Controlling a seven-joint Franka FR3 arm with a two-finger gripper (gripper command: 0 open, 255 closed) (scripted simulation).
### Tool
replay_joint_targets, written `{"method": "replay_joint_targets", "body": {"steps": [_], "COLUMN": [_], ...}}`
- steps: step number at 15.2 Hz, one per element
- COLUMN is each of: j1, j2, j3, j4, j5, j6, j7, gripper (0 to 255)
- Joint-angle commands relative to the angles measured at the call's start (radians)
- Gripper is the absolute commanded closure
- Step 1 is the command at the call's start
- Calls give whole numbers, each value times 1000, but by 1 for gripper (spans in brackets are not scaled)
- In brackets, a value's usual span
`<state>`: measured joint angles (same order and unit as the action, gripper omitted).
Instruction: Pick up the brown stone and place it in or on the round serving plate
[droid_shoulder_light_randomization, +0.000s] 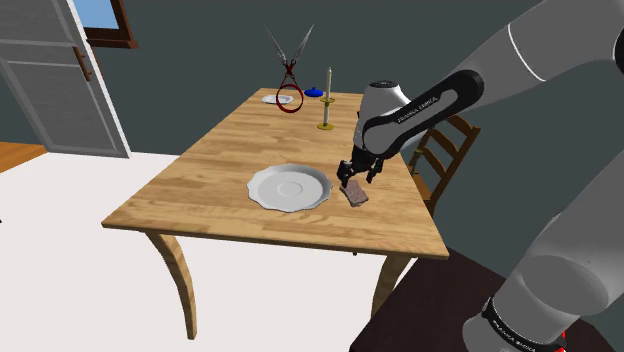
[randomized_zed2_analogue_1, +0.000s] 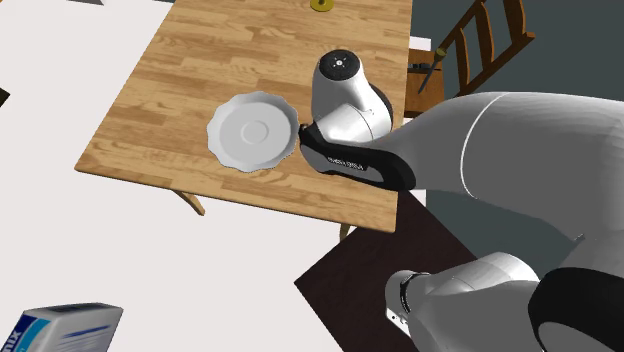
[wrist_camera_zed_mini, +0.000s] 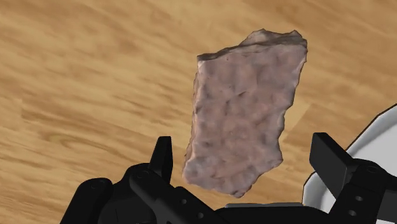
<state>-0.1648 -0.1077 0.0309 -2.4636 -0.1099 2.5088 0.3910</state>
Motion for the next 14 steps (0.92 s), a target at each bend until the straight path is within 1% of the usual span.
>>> {"method": "replay_joint_targets", "body": {"steps": [1, 6, 14], "j1": [-3, -7, -7], "j2": [28, 86, 85], "j3": [-1, -3, -3], "j4": [-2, -7, -7], "j5": [-6, -20, -20], "j6": [30, 93, 93], "j7": [9, 19, 19], "gripper": [0, 0, 0]}}
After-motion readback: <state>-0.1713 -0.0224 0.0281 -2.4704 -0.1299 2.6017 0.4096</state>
